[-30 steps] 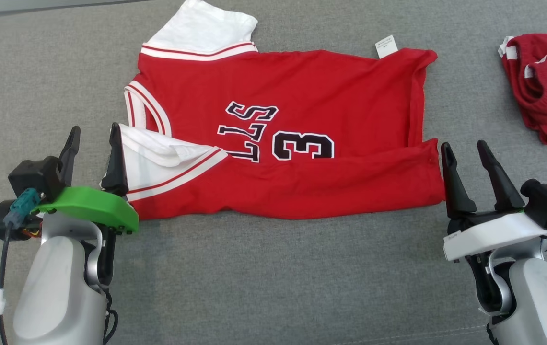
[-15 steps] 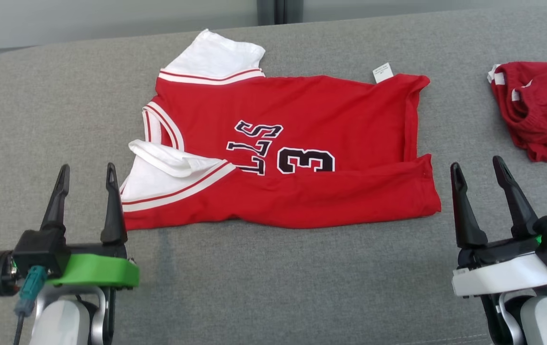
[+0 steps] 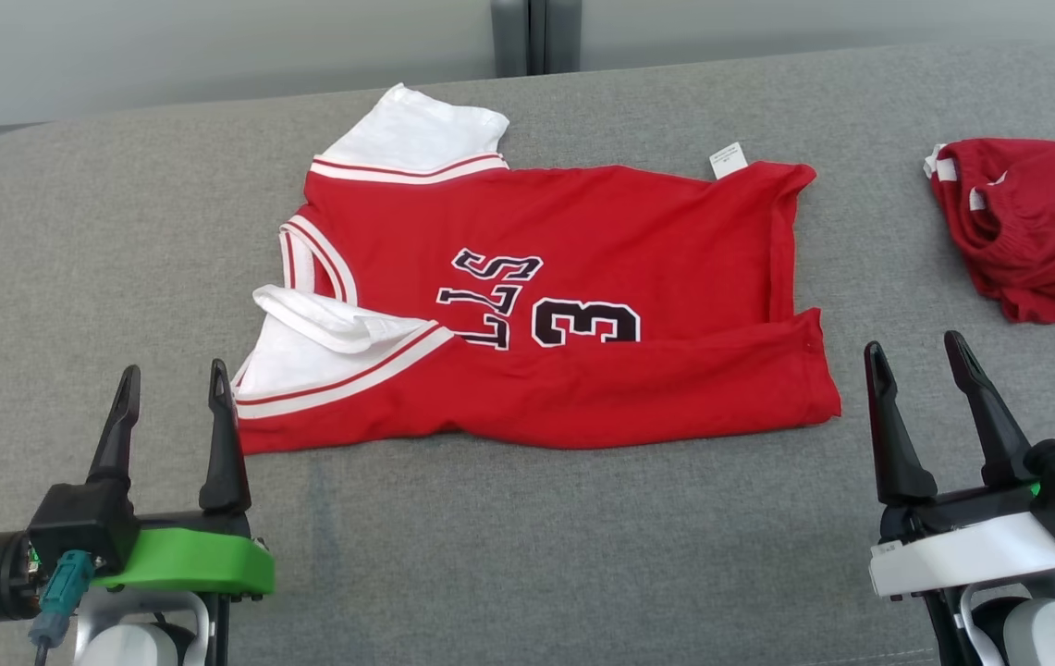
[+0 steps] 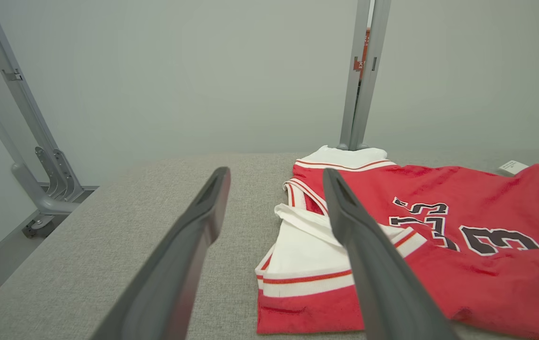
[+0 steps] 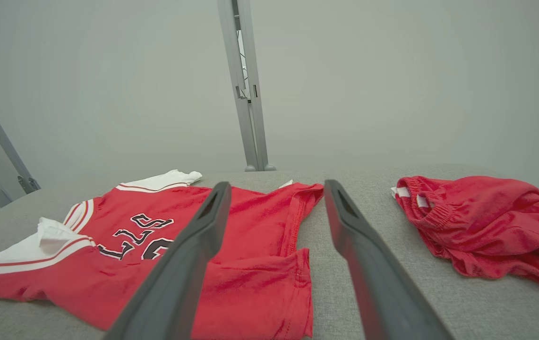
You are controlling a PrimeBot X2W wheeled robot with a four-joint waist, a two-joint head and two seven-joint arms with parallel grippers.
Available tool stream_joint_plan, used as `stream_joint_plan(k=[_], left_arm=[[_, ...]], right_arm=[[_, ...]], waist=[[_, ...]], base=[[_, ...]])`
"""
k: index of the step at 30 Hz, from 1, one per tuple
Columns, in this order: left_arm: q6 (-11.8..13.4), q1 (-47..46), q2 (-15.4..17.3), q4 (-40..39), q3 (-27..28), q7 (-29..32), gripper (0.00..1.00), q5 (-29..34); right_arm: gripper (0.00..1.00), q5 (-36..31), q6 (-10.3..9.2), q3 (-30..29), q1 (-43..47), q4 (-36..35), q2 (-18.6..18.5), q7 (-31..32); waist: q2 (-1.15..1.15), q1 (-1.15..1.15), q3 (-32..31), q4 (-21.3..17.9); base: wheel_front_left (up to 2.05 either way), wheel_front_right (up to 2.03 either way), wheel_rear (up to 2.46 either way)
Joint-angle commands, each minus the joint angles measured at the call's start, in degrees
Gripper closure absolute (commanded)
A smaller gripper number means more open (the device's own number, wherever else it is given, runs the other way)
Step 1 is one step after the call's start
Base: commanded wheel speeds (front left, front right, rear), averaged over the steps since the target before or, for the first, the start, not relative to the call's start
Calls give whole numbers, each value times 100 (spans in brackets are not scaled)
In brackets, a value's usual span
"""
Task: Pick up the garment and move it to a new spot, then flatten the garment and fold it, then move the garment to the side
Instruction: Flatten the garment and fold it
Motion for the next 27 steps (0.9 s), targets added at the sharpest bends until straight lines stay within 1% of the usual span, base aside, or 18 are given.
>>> stream_joint_plan(k=[1, 4, 8, 12, 17, 21, 25, 26, 27], left_arm=[[1, 32, 44, 42, -20, 53, 0, -61], [-104, -55, 47, 283, -68, 161, 0, -154], [-279, -270, 20, 905, -97, 218, 0, -317], [-448, -566, -18, 1600, -136, 287, 0, -490], [-689, -1018, -8, 2399, -141, 376, 0, -674], [-879, -1356, 1, 2951, -179, 690, 0, -892], [-996, -1530, 10, 3365, -211, 1059, 1, -1090], [-1023, -1555, 11, 3406, -218, 1108, 47, -1154], [-1064, -1565, -1, 3429, -246, 1166, 84, -1227]], right_arm=[[0, 55, -7, -31, 15, 34, -1, 16], [0, 59, -7, -47, 28, 188, -15, 54], [0, 125, -7, -96, -71, 680, -52, 38], [0, 205, -7, -61, -318, 1298, -69, -27], [0, 364, -7, 147, -844, 2160, -91, -46], [0, 530, -7, 333, -1242, 2710, -154, 78], [0, 748, -7, 504, -1500, 3066, -216, 333], [50, 794, -7, 534, -1520, 3117, -231, 406], [71, 831, -7, 567, -1548, 3126, -236, 444]], waist=[[0, 0, 26, -8], [0, 0, 106, -24], [0, 0, 275, -24], [0, 0, 458, -17], [0, 0, 633, -25], [0, 0, 759, -9], [0, 0, 824, 5], [0, 0, 832, 8], [0, 0, 837, 9]], base=[[0, 0, 0], [0, 0, 0], [0, 0, 0], [0, 0, 0], [0, 0, 0], [0, 0, 0], [0, 0, 0], [0, 0, 0], [0, 0, 0]])
